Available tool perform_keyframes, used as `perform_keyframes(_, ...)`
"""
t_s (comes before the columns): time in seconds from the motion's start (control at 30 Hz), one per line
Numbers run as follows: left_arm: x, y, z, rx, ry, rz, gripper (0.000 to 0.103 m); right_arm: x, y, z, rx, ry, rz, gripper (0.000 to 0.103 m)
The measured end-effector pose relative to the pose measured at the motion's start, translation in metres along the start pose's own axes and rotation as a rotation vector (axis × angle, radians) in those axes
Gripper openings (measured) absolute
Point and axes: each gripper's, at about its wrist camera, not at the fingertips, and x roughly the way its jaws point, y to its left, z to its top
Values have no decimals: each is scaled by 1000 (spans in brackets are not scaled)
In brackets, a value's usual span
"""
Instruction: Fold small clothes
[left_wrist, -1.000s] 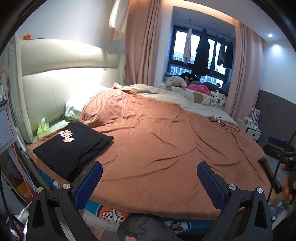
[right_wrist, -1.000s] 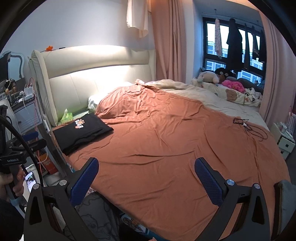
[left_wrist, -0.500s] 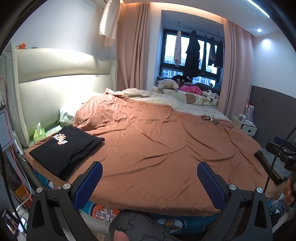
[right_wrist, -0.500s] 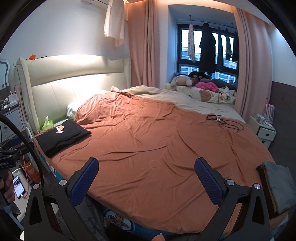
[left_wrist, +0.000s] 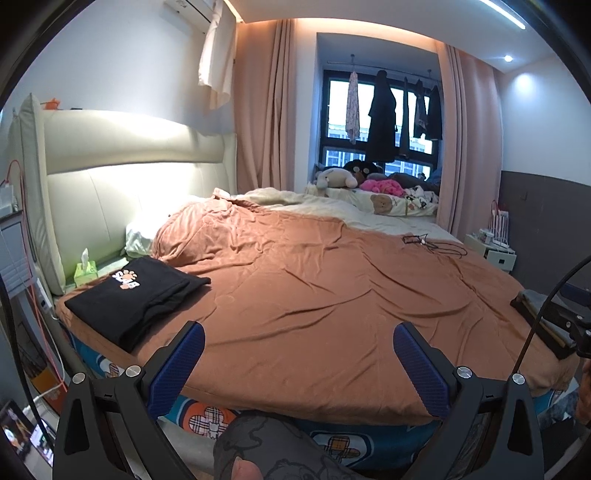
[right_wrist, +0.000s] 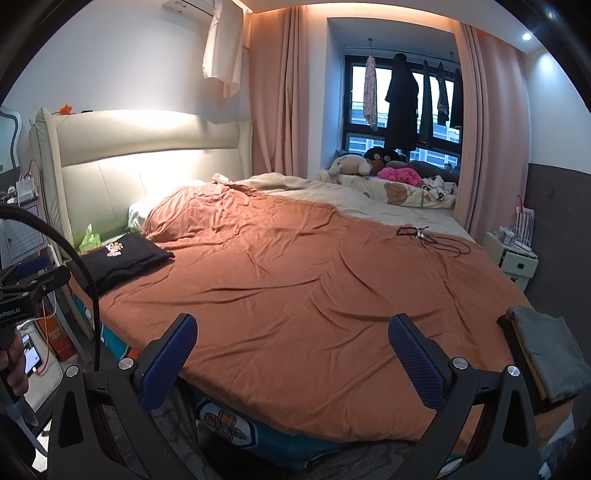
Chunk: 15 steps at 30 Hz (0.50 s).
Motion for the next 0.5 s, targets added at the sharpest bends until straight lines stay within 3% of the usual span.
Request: perform_keyframes(0.5, -4, 5, -9, -28, 4, -20, 103, -9, -4, -5, 43, 10, -10, 103)
